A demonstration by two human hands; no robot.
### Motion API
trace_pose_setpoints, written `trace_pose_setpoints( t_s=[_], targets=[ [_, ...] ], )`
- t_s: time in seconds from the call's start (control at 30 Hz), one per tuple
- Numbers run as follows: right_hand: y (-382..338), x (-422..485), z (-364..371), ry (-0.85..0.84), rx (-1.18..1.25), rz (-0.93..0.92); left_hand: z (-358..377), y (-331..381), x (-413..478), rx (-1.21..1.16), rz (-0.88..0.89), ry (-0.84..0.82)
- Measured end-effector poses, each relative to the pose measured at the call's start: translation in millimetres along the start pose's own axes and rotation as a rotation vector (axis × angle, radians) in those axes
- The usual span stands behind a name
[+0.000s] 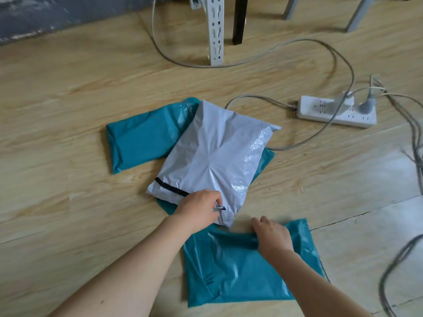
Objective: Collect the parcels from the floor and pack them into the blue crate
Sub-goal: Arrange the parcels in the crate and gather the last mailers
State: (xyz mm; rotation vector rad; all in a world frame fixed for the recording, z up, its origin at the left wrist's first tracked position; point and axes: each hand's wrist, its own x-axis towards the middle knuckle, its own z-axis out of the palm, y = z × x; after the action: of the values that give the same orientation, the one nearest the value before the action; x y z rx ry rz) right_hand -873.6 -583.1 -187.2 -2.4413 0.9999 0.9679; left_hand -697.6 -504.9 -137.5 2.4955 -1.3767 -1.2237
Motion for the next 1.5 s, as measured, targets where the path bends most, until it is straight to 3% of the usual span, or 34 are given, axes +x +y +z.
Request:
trace_pose_setpoints(
  t_s=[0.27,0.5,0.67,0.9,1.03,1.17,1.3,1.37,1.5],
  targets=[
    [-16,-58,-69,-0.034,0.017,0.010,-45,6,-71,-0.055,-0.071,-0.022],
    [-44,-168,-201,0.042,0.049,0.000,-162,45,-178,-0.124,-0.066,0.028],
    [-77,-253,-320,0.172,0.036,-0.097,-264,69,-270,-0.093,-0.057,0.092],
    [-151,-369,-466,0.320,0.047,-0.352,-384,75,-401,0.180,-0.057,0.279],
    [-213,-429,-519,0.406,0.073,-0.534,-433,53,-470,0.343,-0.108,0.298],
    [-276,-468,-546,0.406,0.040,-0.684,-466,15,-533,0.334,-0.229,0.393],
    [-336,-494,-558,0.338,0.043,-0.630,-485,-27,-603,0.466,-0.196,0.680],
    [-363,-502,-558,0.340,0.131,-0.573,-484,-55,-637,0.498,-0.237,0.741],
    [-421,-514,-554,0.366,0.056,-0.587,-485,-108,-704,0.537,-0.360,0.784]
  ],
)
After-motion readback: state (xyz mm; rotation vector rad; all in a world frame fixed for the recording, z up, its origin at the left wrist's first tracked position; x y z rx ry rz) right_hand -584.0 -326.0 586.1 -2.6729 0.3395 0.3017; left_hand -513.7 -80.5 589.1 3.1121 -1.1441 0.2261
